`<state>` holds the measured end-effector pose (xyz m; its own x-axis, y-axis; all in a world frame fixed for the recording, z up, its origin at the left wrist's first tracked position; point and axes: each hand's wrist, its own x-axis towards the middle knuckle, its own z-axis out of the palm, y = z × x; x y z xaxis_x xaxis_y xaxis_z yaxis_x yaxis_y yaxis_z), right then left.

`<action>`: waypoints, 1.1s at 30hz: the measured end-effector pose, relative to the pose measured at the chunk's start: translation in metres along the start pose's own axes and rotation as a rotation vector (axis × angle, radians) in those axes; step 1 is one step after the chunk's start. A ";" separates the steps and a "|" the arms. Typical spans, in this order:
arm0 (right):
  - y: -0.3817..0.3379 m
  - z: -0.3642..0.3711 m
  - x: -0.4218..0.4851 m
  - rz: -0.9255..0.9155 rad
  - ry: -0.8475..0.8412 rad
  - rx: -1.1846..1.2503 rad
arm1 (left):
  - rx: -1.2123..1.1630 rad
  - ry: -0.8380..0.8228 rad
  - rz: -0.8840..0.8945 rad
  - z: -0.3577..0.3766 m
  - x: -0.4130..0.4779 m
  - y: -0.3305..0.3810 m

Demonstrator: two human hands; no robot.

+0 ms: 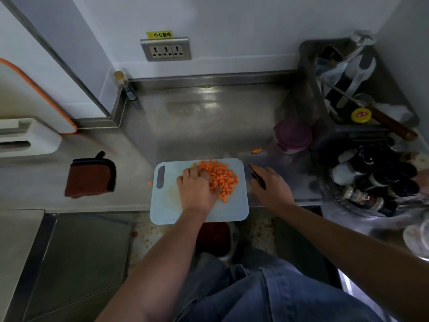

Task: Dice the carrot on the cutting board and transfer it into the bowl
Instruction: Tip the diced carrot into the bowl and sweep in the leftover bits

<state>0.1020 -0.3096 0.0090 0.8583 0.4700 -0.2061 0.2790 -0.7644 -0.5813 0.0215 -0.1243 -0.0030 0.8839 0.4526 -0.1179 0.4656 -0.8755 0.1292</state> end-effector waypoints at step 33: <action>0.013 0.048 0.042 0.115 -0.158 -0.529 | -0.198 -0.450 -0.203 0.025 0.018 -0.057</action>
<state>0.1209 -0.2782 -0.0451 0.8322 0.4001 -0.3839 0.4005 -0.9125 -0.0828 0.0097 -0.0710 -0.0365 0.6889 0.4540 -0.5651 0.6631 -0.7096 0.2383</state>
